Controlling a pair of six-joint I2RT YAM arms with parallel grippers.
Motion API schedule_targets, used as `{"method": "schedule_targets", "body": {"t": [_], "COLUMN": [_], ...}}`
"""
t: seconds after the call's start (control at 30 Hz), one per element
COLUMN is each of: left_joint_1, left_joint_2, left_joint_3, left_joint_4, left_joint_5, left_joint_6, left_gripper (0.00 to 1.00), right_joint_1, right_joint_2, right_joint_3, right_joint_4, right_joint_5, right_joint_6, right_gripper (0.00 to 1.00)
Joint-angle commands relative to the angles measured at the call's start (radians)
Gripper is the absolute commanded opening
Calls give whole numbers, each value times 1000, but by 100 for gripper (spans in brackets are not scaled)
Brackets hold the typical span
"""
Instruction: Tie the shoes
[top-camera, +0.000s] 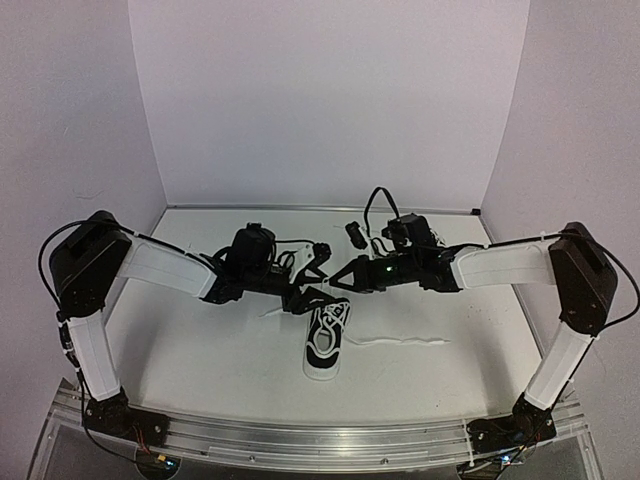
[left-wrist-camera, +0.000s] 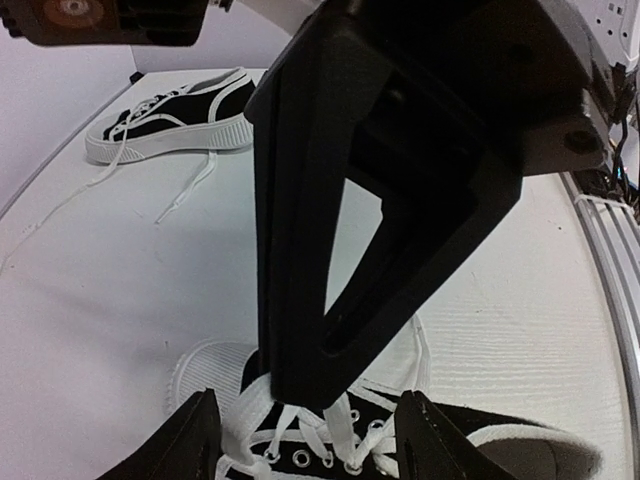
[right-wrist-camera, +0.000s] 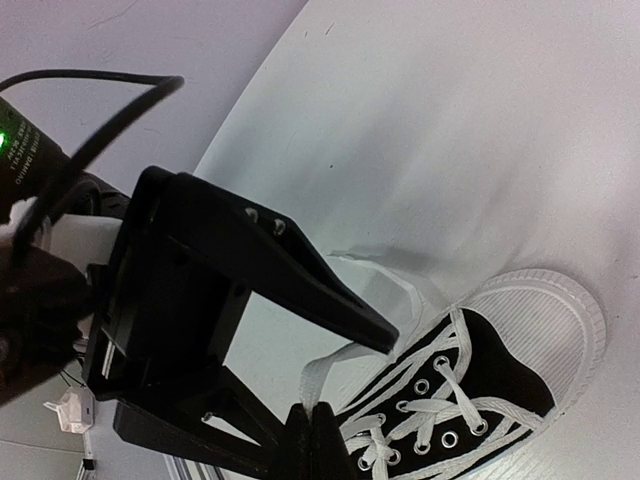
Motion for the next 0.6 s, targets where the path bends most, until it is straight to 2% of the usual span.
{"method": "schedule_targets", "body": {"t": [0.0, 0.27, 0.47, 0.5, 0.57], "left_joint_1": [-12, -12, -13, -13, -15], "left_joint_2": [25, 16, 15, 15, 17], "left_joint_3": [44, 17, 20, 22, 28], "left_joint_4": [65, 70, 45, 42, 28], "left_joint_5": [-5, -9, -15, -11, 2], "left_joint_6": [-33, -21, -16, -13, 1], "left_gripper": [52, 18, 6, 4, 0], "right_joint_1": [3, -1, -8, -7, -8], "right_joint_2": [-43, -59, -82, -82, -77], "right_joint_3": [3, -16, -35, -36, -33], "right_joint_4": [28, 28, 27, 25, 18], "right_joint_5": [17, 29, 34, 32, 26], "right_joint_6": [0, 2, 3, 3, 3], "right_gripper": [0, 0, 0, 3, 14]}}
